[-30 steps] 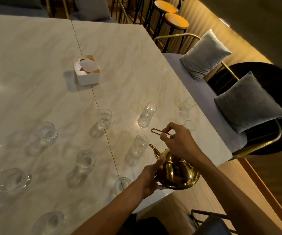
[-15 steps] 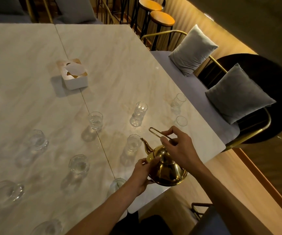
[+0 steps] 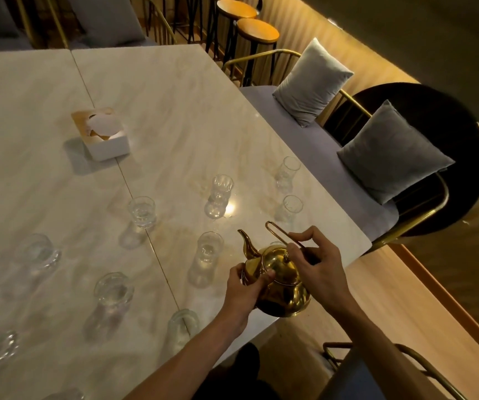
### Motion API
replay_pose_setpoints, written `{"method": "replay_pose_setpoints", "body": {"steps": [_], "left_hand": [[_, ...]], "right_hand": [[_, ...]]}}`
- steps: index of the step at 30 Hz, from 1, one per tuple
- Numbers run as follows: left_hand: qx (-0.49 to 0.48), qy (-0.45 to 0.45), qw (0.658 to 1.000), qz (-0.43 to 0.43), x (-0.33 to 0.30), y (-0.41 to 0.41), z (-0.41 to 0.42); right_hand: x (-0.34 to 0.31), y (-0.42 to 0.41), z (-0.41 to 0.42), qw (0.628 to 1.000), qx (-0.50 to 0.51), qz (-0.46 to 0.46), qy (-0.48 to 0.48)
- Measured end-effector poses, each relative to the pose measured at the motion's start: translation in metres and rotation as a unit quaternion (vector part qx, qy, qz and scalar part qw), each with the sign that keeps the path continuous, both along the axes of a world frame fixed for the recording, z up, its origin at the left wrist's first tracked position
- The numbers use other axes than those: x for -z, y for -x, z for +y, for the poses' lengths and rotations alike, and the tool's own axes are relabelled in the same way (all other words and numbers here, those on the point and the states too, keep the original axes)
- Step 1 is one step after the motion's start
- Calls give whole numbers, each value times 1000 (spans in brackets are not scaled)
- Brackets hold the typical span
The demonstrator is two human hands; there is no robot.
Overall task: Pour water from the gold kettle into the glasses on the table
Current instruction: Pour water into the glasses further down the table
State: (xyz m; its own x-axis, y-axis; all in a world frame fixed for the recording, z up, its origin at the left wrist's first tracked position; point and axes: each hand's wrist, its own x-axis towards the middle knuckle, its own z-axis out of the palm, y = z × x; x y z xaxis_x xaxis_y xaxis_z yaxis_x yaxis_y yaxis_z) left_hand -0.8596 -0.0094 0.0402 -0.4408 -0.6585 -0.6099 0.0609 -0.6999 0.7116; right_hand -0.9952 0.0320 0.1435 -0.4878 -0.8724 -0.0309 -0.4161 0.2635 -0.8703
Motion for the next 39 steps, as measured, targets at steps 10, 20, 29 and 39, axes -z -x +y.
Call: {"method": "replay_pose_setpoints", "body": {"steps": [10,20,29,39], "left_hand": [[12,-20,1000,-1,-5,75,30],[39,-90,995,-3,1,117,53],[45,-136,990,-17,16,137,62],[31,-155,987,16,18,142,63]], "right_hand": [[-6,72,28,1000,-6,16,-11],[3,118,38,998,-45,21,-42],[16,136,26,993,-70,48,-87],[14,138,6,984,-106,76,-121]]}}
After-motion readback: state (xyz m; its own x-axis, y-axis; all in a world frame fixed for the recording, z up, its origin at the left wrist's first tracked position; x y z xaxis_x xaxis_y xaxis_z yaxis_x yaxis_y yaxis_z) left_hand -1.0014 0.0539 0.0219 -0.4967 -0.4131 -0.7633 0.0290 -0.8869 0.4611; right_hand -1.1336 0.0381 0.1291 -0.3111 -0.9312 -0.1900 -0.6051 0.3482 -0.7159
